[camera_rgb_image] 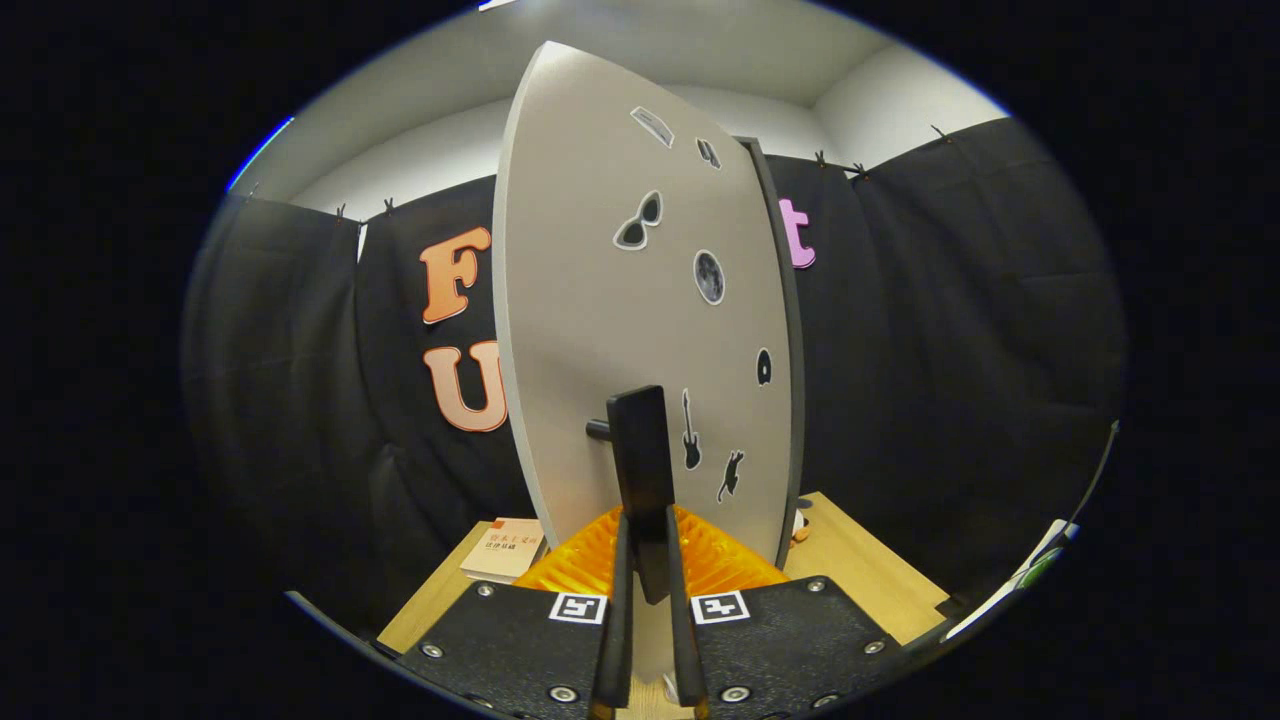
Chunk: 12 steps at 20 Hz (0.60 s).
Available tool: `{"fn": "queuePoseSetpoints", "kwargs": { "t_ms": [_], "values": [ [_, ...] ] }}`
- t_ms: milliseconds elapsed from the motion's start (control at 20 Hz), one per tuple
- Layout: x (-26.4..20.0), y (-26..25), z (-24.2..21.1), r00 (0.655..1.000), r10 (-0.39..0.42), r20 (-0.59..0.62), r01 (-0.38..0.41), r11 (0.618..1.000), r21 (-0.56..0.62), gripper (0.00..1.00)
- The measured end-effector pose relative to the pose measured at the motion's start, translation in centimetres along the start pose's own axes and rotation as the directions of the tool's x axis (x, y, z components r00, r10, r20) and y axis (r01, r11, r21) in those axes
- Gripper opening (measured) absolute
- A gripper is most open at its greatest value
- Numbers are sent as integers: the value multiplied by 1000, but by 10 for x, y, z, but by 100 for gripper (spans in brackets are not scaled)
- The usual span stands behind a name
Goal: Open the shoe cabinet door, grab the shoes and put them into the shoe cabinet, then close the shoe cabinet door.
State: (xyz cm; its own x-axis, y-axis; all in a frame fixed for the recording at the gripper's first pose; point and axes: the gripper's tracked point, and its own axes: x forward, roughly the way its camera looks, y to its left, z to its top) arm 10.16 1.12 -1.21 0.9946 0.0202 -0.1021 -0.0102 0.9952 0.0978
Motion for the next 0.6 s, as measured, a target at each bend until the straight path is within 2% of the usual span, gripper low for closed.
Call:
{"fn": "queuePoseSetpoints", "kwargs": {
  "t_ms": [150, 350, 600],
  "values": [
    [-14, -22, 1, 999, -40, 0, 40, 999, -2, 17],
    [-14, -45, 2, 999, -47, -18, 48, 998, 37, 17],
    [-17, -65, -1, 996, -89, -22, 89, 996, 20, 17]
  ]
}}
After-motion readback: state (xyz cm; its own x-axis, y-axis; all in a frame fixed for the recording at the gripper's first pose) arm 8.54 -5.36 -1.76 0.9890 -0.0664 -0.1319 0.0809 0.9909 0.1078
